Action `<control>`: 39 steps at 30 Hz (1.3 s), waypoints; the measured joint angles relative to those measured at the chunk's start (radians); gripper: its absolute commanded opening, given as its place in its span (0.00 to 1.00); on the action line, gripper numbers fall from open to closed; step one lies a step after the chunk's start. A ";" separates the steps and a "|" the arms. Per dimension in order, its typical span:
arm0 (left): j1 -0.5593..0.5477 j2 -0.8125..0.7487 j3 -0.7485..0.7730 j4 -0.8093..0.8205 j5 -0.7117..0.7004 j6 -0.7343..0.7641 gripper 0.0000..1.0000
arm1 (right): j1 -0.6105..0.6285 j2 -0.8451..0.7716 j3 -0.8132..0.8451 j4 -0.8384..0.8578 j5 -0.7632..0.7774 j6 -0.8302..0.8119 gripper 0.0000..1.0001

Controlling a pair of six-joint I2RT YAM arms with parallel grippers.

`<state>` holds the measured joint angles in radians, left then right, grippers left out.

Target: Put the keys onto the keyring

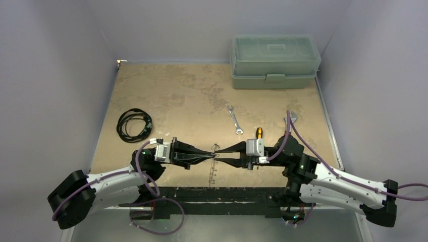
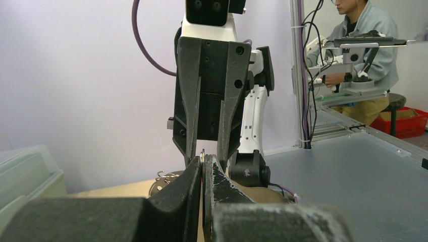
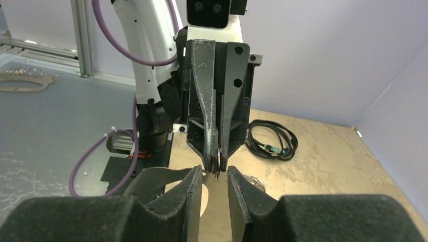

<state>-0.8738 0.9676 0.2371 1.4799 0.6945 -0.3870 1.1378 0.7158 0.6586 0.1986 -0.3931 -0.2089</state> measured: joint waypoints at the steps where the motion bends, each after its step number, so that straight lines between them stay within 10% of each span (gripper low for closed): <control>1: 0.000 0.000 0.000 0.000 0.000 0.000 0.00 | 0.000 -0.001 -0.003 0.005 0.000 0.002 0.27; 39: 0.000 0.008 -0.006 0.000 -0.022 -0.045 0.00 | -0.013 -0.005 -0.043 0.064 0.009 0.027 0.30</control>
<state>-0.8738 0.9752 0.2314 1.4803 0.6727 -0.4316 1.1248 0.7113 0.6151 0.2623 -0.3843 -0.1822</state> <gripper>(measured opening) 0.012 0.267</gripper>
